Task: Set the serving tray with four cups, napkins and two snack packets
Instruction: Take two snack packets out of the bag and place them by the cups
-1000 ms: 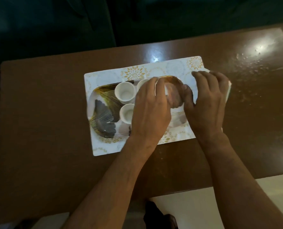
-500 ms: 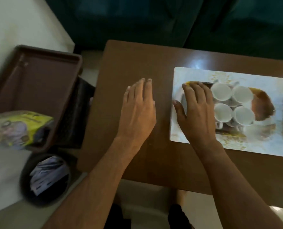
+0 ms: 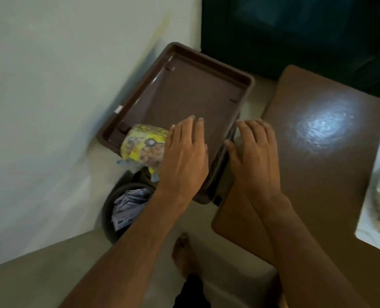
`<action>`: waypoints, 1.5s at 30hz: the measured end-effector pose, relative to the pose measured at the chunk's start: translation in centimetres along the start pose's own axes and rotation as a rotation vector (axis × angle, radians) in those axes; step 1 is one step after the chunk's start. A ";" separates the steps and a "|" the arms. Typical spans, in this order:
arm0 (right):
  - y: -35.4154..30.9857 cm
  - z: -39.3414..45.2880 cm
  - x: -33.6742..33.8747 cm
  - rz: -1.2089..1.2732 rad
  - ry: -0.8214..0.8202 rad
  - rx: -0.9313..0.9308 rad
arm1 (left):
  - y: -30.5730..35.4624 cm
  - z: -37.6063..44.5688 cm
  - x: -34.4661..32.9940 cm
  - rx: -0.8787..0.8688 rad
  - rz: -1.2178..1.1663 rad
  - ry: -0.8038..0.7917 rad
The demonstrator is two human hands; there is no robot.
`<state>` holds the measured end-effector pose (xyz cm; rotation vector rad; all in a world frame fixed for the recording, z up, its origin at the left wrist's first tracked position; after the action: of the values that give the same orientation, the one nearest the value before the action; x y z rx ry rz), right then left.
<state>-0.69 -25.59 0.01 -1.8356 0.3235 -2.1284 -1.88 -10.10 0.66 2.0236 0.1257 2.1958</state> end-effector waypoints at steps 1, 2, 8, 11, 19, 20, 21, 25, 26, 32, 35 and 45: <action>-1.4 0.4 -1.0 0.009 -0.011 0.029 | -1.6 -0.1 -0.2 0.019 0.000 0.000; -2.6 0.7 -2.0 0.032 -0.025 0.054 | -3.1 -0.2 -0.4 0.033 0.002 -0.004; -7.0 2.2 -7.9 0.259 -0.310 -0.007 | -8.4 -1.1 -3.0 0.104 0.000 -0.048; -7.7 3.0 -9.6 0.330 -0.402 -0.082 | -9.3 -1.5 -3.9 0.084 -0.012 -0.003; -7.1 5.6 -11.0 0.428 -0.532 -0.401 | -10.4 -1.1 -4.5 -0.019 -0.266 0.095; -6.9 5.7 -11.0 0.464 -0.527 -0.442 | -10.5 -0.8 -4.4 -0.039 -0.295 0.104; -6.8 5.9 -10.9 0.515 -0.511 -0.497 | -10.6 -0.4 -4.2 -0.053 -0.326 0.112; -6.2 6.3 -9.6 0.807 -0.373 -0.708 | -9.9 1.2 -3.3 -0.053 -0.372 0.189; -6.1 6.4 -9.1 0.897 -0.331 -0.753 | -9.6 1.6 -3.1 -0.030 -0.377 0.223; -4.9 6.9 -7.4 1.453 -0.122 -1.088 | -8.6 2.6 -1.7 0.264 -0.575 0.385; -5.3 6.4 -7.3 1.606 -0.153 -1.130 | -7.3 2.7 -2.1 0.528 -0.876 0.277; -3.1 4.6 -6.6 1.420 -0.158 -1.024 | -8.2 5.6 -4.8 1.239 -1.936 -0.278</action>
<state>4.47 -20.10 -4.22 -1.2315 2.1252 -0.7559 4.50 -3.06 -4.94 0.9644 2.3888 0.3803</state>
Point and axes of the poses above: each hand's wrist, its own z-axis towards the middle knuckle, its own x-axis out of the back of the hand, y = z × x, the point moved 3 cm from there along z, towards the middle knuckle, and after that the axes turned 7 degrees about y, right-handed, at the moved point
